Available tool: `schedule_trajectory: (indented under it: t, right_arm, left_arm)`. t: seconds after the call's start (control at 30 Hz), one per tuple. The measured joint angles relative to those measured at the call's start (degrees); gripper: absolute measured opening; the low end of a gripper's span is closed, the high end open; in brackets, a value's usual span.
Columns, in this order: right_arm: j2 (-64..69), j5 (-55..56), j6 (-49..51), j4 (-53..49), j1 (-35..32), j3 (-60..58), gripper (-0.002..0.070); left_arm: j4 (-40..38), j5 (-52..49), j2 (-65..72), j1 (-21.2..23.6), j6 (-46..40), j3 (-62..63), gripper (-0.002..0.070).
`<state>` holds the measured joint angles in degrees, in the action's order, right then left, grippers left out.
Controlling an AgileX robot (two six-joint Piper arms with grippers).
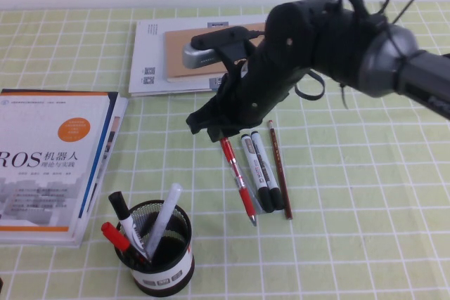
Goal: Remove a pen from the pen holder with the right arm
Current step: 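Take a marker out of the pen holder and lay it on the table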
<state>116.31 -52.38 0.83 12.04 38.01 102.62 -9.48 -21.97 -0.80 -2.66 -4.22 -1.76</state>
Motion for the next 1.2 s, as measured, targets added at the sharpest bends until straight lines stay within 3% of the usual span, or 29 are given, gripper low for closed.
schedule_trajectory:
  t: [0.3,0.97,1.2]
  right_arm:
    - [9.4,-3.5,-0.5,-0.4,0.0,10.7,0.0052]
    - [13.4,-0.1,-0.5,-3.0,0.0,11.6,0.0053]
    - [14.2,0.3,-0.5,-4.1,0.0,11.6,0.0135]
  left_arm:
    - [0.0,0.0,0.0,0.0,0.0,0.0,-0.0008]
    - [0.0,0.0,0.0,0.0,0.0,0.0,-0.0008]
    - [0.0,0.0,0.0,0.0,0.0,0.0,-0.0008]
